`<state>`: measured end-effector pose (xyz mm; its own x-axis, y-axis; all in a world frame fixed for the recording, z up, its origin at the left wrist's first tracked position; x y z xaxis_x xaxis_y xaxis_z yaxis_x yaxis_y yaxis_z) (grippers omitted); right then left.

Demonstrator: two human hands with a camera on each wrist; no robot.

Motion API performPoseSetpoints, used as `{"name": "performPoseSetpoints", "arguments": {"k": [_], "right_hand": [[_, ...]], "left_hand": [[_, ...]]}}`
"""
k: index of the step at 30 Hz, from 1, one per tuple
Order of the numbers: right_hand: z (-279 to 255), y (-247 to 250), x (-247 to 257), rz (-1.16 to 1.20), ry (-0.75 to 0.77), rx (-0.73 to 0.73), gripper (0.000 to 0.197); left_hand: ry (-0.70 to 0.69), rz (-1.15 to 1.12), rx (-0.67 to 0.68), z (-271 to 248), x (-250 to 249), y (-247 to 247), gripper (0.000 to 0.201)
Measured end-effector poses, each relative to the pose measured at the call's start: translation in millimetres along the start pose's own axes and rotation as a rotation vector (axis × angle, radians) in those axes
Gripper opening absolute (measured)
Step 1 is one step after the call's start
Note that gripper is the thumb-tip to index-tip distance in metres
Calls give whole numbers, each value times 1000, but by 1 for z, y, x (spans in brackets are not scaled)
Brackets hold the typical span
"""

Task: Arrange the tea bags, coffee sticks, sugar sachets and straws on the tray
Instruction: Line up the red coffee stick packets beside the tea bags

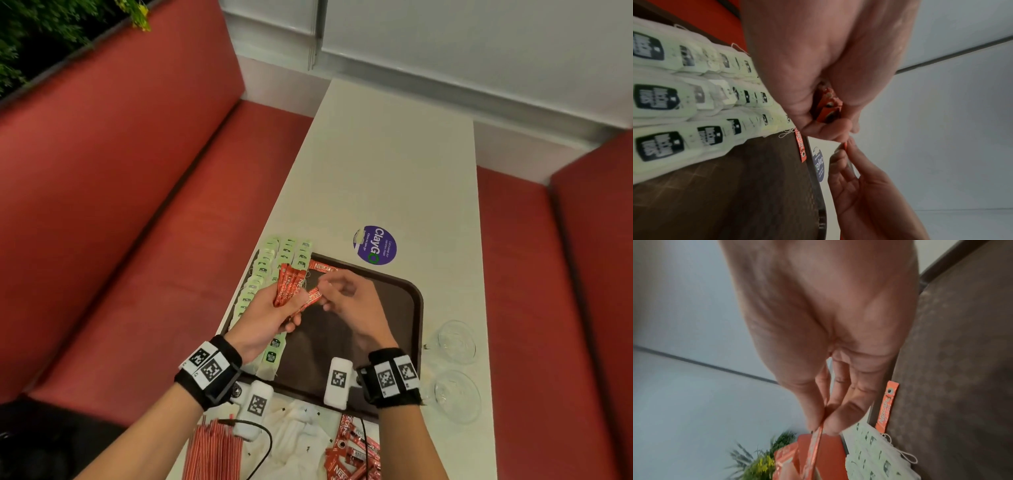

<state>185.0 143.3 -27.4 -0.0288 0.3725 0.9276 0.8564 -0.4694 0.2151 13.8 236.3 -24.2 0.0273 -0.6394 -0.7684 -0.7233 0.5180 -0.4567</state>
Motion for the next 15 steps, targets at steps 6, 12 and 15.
{"name": "performPoseSetpoints", "arguments": {"k": [6, 12, 15], "right_hand": [[-15, -1, -5, 185, -13, -183, 28], [-17, 6, 17, 12, 96, -151, 11], [-10, 2, 21, -266, 174, -57, 4]], "left_hand": [[-16, 246, 61, -6, -2, -7, 28], [-44, 305, 100, -11, -9, -14, 30], [-6, 206, 57, -6, -7, -13, 28]]}}
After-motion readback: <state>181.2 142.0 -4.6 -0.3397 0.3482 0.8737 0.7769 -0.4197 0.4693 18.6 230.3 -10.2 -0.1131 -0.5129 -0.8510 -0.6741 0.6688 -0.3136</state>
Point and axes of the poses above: each hand's wrist, its own z-axis towards the middle knuckle, its own y-axis out of the back of the hand, x = y × z, the point moved 3 cm from there along z, towards the middle knuckle, and after that the axes turned 14 degrees about -z, right-handed, at the moved point
